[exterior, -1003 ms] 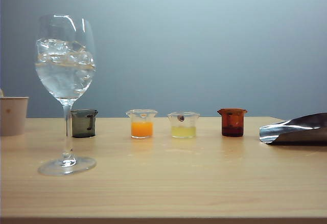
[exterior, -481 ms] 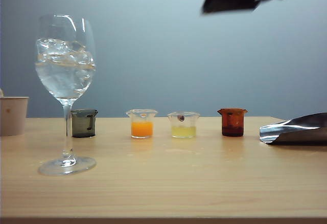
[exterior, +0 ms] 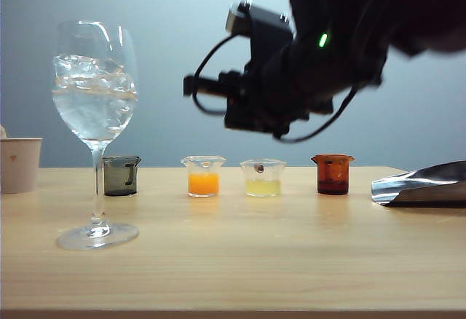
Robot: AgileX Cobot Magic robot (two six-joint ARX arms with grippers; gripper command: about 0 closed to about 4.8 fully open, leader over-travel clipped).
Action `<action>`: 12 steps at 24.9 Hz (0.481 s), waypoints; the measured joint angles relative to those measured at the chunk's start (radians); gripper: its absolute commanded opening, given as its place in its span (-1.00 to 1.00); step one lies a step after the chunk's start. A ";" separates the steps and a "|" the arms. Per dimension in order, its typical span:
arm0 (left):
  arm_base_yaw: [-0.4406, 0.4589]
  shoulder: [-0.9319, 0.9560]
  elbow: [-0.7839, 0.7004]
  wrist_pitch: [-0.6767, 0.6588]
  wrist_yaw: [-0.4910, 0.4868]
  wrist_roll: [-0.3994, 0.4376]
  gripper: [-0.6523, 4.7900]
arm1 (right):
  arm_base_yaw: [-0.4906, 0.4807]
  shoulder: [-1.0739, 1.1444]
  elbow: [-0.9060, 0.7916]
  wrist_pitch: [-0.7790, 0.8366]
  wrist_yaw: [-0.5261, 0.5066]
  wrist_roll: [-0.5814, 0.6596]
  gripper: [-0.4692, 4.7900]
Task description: Pick up the second measuring cup from the left, pour the orange juice inside into the goblet, and finally put the measuring cup back in its original place.
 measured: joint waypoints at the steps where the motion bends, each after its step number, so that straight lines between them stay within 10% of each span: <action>1: 0.000 0.000 -0.001 -0.008 0.001 0.000 -0.78 | -0.002 0.027 0.003 0.027 0.000 0.001 -0.84; 7: -0.002 0.058 -0.003 0.041 0.087 0.000 -0.78 | -0.004 0.230 0.184 0.040 0.003 0.001 -0.77; 10: -0.002 0.096 -0.004 0.037 0.077 0.000 -0.78 | -0.011 0.288 0.264 0.010 0.029 -0.005 0.46; 12: -0.002 0.096 -0.004 0.034 0.077 0.000 -0.78 | -0.020 0.310 0.293 -0.005 0.048 -0.008 0.74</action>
